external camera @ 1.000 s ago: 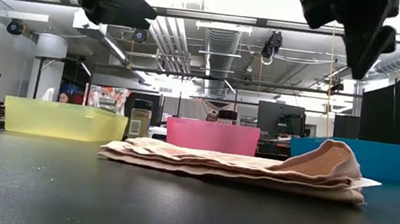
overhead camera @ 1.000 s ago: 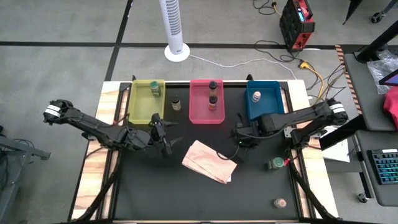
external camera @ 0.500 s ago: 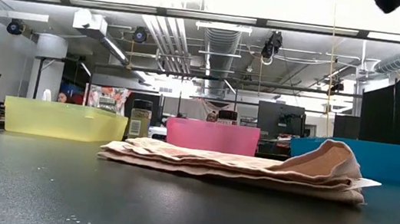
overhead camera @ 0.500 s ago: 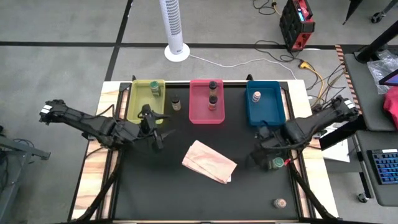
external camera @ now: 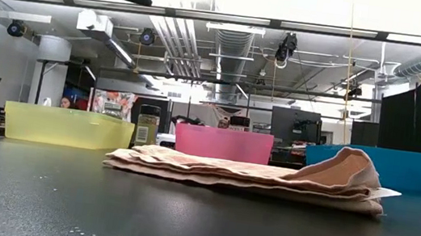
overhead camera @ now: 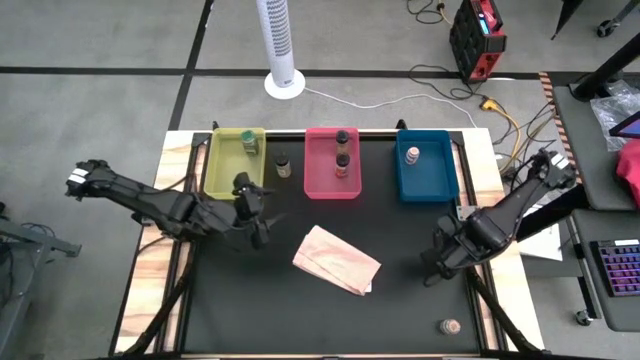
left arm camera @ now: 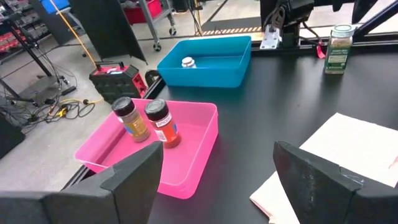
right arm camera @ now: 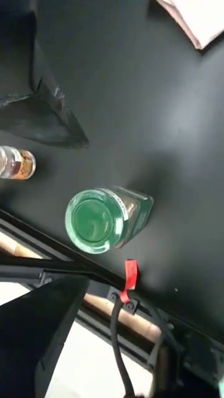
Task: Sort spices by type
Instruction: Put the green seasoning bottle into the yellow bin
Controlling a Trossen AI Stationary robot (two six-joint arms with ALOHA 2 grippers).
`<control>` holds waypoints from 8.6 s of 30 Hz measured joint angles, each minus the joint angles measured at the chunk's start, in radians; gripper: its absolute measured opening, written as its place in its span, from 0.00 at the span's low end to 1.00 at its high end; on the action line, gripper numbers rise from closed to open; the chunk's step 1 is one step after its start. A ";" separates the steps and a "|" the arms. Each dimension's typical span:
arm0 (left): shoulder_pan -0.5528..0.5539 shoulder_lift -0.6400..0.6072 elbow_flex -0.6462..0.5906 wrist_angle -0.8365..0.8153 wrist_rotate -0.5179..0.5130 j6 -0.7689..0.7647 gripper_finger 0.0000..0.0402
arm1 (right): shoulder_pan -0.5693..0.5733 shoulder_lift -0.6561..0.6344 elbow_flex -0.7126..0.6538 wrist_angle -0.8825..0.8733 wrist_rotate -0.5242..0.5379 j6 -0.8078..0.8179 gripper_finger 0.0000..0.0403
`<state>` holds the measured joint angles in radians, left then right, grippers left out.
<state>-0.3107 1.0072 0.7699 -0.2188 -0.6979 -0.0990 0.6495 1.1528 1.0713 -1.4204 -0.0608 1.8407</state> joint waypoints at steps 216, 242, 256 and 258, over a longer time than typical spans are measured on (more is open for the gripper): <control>-0.024 0.309 -0.196 0.842 -0.492 0.237 0.47 | -0.503 0.407 0.002 1.543 0.458 -1.951 0.88; 0.505 -0.113 -0.275 -0.296 -0.281 -0.841 0.47 | -0.607 0.413 -0.003 1.477 0.476 -1.895 0.75; 0.635 -0.098 -0.354 -0.285 -0.339 -0.915 0.47 | -0.609 0.413 -0.038 1.486 0.477 -1.893 0.76; 0.636 -0.091 -0.356 -0.278 -0.340 -0.920 0.47 | -0.609 0.413 -0.040 1.486 0.477 -1.892 0.74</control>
<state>0.3255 0.9166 0.4144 -0.4973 -1.0374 -1.0193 0.0405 1.5654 1.0317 0.0658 0.4163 -0.0518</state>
